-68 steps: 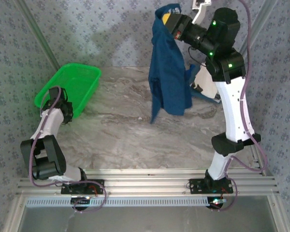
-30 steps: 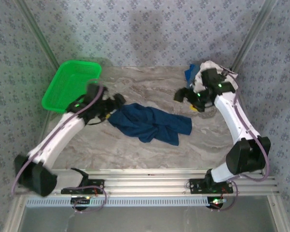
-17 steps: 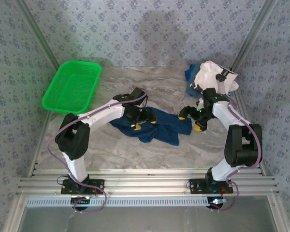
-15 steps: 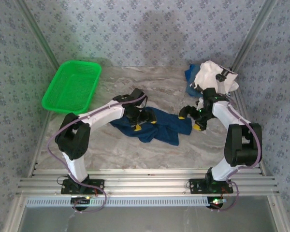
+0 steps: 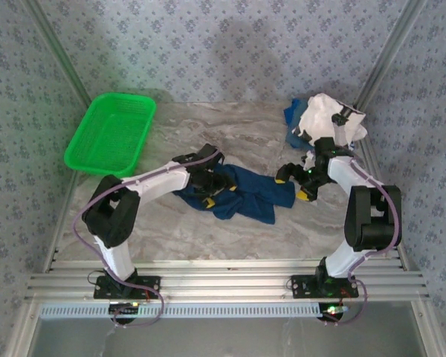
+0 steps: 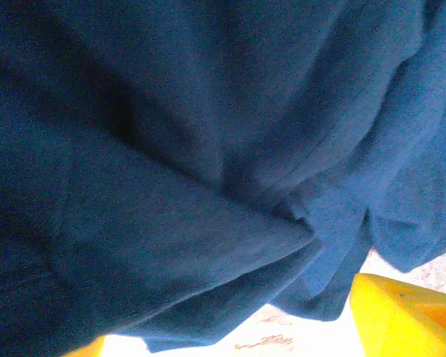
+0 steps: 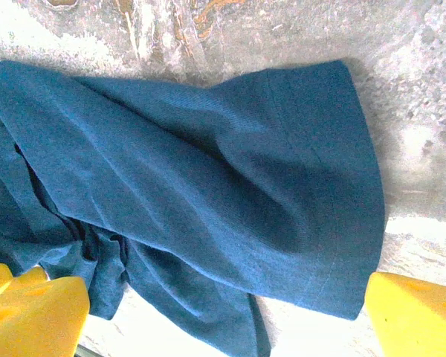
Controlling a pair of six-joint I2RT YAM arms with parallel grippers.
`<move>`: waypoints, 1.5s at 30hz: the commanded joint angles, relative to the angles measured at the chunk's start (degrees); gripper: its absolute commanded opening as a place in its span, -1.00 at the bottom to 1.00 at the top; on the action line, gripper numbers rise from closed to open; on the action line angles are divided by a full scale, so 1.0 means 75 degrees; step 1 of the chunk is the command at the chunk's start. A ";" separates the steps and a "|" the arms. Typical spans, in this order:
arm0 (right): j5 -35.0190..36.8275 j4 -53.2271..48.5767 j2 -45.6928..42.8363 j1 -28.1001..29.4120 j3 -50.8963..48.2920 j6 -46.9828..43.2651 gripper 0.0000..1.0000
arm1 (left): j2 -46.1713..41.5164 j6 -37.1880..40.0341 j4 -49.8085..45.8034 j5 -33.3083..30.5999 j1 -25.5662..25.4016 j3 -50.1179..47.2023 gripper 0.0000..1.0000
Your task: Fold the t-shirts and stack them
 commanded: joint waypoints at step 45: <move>-0.0654 -0.0686 -0.2650 -0.1015 0.2305 0.1714 -1.00 | -0.7132 0.2665 -0.0412 -0.0042 0.2964 -0.2292 -1.00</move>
